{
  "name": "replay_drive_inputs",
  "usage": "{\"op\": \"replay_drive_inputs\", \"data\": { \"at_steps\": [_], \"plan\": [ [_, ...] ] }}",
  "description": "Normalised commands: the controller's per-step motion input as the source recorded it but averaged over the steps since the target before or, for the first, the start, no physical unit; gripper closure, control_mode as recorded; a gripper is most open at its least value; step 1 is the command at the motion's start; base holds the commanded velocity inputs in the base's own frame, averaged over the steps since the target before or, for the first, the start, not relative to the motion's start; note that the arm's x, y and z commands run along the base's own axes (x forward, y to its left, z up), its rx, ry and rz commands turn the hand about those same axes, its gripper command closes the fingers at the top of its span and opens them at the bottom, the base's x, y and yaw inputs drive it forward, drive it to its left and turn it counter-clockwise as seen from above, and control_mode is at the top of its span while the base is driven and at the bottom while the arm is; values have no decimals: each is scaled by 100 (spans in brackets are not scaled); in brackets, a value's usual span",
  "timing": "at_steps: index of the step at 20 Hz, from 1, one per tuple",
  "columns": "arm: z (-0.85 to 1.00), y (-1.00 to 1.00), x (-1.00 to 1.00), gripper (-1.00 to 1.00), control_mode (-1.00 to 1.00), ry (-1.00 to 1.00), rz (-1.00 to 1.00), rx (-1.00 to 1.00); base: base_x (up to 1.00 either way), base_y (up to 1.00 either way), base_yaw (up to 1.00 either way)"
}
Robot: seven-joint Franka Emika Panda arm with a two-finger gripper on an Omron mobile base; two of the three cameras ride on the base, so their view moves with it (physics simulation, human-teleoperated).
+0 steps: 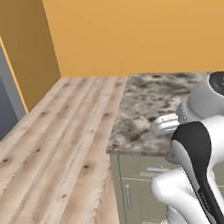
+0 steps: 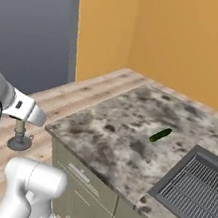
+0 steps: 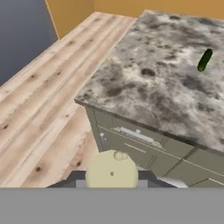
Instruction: Pick the candle and candle from the dining table and place them in the open cabinet. Close the cabinet after placing the objects.
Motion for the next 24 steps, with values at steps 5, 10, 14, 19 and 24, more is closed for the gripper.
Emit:
{"op": "replay_drive_inputs", "data": {
  "at_steps": [5, 10, 14, 19, 24],
  "plan": [
    [0, 0, 0, 100, 100, 0, 0, 0, -11, 0, 44],
    [0, 0, 0, 100, 100, 0, 0, 0, -7, 7, 46],
    [0, 0, 0, 100, 100, 0, 0, 0, 0, 14, 48],
    [0, 0, 0, 100, 100, 0, 0, 0, 0, 12, 49],
    [0, 0, 0, 100, 100, 0, 0, 0, -1, 4, 51]
  ]
}}
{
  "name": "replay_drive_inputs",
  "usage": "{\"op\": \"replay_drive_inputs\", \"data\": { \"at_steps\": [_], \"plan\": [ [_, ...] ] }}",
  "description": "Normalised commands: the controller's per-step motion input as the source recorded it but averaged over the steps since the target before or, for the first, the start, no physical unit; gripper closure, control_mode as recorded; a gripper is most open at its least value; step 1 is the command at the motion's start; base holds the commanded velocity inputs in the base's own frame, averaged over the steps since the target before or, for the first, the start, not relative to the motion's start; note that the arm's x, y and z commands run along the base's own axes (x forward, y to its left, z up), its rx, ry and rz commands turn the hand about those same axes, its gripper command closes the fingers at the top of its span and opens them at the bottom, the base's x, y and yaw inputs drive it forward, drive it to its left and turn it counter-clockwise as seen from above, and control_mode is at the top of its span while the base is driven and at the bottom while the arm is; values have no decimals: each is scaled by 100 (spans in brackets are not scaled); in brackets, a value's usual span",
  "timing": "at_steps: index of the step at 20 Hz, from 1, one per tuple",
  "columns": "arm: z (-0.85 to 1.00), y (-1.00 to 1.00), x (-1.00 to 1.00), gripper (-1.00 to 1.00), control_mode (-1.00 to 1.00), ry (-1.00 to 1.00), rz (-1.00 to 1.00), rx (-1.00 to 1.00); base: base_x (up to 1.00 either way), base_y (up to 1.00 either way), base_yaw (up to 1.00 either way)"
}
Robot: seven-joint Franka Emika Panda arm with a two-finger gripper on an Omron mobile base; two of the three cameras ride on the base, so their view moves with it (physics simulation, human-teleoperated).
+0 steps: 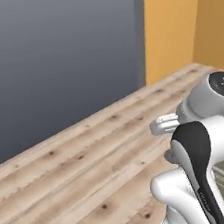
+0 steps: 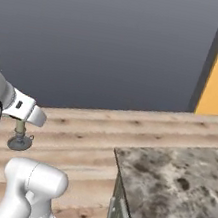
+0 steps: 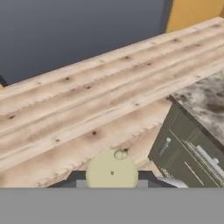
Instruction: Pick the candle and candle from the dining table and place them in the open cabinet. Close the cabinet after placing the objects.
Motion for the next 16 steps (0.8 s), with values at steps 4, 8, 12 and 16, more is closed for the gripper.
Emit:
{"op": "replay_drive_inputs", "data": {
  "at_steps": [4, 8, 12, 16],
  "plan": [
    [0, 0, 0, 100, 100, 0, 0, 0, 0, 0, 50],
    [0, 0, 0, 100, 100, 0, 0, 0, 0, 2, 50],
    [0, 0, 0, 100, 100, 0, 0, 0, 0, 4, 51],
    [0, 0, 0, 100, 100, 0, 0, 0, 0, 1, 52]
  ]
}}
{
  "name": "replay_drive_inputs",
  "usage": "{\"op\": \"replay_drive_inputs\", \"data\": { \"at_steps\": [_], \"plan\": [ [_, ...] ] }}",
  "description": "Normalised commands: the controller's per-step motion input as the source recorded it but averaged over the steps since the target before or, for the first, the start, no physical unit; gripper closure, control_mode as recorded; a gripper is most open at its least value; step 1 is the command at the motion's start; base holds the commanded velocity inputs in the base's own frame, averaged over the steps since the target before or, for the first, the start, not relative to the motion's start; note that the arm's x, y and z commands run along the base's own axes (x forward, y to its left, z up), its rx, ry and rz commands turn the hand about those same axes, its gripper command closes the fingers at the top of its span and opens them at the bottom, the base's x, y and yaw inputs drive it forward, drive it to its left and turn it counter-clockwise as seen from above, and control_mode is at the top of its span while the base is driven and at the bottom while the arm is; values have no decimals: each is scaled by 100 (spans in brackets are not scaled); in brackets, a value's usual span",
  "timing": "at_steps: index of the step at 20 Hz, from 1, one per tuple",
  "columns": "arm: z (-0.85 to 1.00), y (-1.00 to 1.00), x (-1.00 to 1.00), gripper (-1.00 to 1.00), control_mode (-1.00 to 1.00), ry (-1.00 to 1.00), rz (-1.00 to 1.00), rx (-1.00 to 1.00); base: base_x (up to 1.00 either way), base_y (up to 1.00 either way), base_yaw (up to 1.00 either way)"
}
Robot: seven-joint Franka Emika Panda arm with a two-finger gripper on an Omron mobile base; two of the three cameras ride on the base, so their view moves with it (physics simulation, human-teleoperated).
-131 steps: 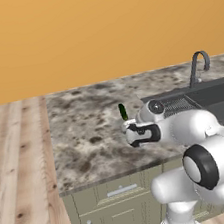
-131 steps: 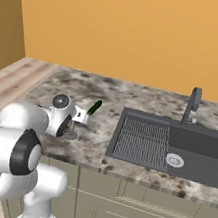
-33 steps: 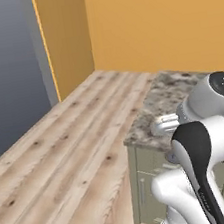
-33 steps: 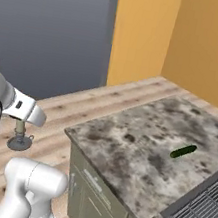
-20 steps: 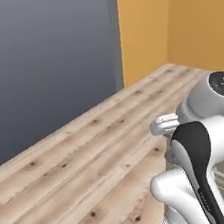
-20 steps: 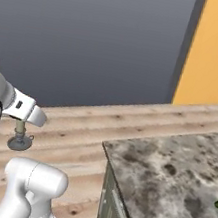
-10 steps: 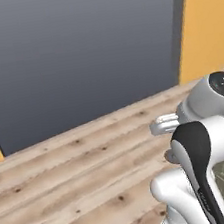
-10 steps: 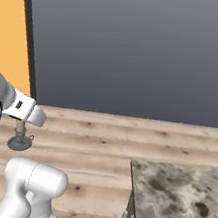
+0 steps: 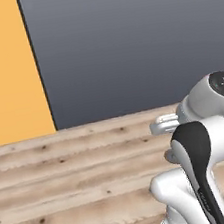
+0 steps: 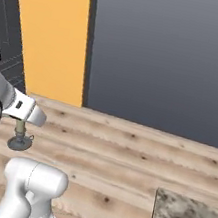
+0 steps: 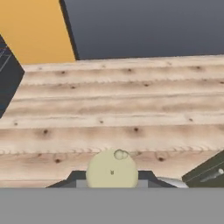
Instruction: Pick the candle and candle from the dining table and place them in the open cabinet. Close the cabinet after placing the objects.
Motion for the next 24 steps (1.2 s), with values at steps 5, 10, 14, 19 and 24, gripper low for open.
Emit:
{"op": "replay_drive_inputs", "data": {
  "at_steps": [5, 10, 14, 19, 24],
  "plan": [
    [0, 0, 0, 100, 100, 0, 0, 0, 0, 0, 50],
    [0, 0, 0, 100, 100, 0, 0, 0, 1, 0, 50],
    [0, 0, 0, 100, 100, 0, 0, 0, 27, 0, 47],
    [0, 0, 0, 100, 100, 0, 0, 0, 55, 0, 43],
    [0, 0, 0, 100, 100, 0, 0, 0, 77, 0, 43]
  ]
}}
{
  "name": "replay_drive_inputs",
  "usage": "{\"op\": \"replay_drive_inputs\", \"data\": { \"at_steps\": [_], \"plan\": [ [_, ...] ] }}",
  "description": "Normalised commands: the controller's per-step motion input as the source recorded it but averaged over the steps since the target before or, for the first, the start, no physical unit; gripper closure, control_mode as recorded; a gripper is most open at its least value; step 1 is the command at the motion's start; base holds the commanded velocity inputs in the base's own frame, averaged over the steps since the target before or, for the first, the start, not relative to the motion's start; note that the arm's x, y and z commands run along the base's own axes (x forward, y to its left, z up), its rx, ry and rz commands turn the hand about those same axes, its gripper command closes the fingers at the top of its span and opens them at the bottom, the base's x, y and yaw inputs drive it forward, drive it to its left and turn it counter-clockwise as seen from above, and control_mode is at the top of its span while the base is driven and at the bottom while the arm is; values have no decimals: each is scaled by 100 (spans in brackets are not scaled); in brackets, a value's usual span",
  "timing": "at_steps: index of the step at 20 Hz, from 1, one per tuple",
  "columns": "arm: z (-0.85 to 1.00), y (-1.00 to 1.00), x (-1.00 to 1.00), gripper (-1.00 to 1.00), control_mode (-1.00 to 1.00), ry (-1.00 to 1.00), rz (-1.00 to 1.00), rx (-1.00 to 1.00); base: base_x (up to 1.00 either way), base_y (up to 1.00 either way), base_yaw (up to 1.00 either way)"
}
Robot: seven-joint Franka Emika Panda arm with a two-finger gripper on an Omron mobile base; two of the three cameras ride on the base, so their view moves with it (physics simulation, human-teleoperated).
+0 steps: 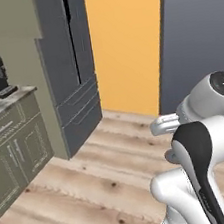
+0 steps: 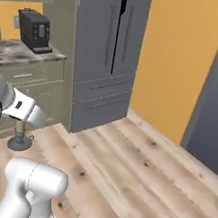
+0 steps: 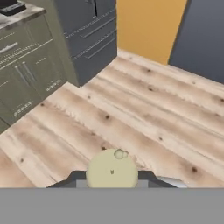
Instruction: Pick the candle and candle from the dining table and place them in the open cabinet. Close the cabinet after placing the objects.
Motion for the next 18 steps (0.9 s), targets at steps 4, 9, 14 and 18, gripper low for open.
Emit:
{"op": "replay_drive_inputs", "data": {
  "at_steps": [4, 9, 14, 18],
  "plan": [
    [0, 0, 0, 100, 100, 0, 0, 0, 91, 0, 46],
    [0, 0, 0, 100, 100, 0, 0, 0, 84, -3, 50],
    [0, 0, 0, 100, 100, 0, 0, 0, 77, -5, 52],
    [0, 0, 0, 100, 100, 0, 0, 0, 76, -7, 53]
  ]
}}
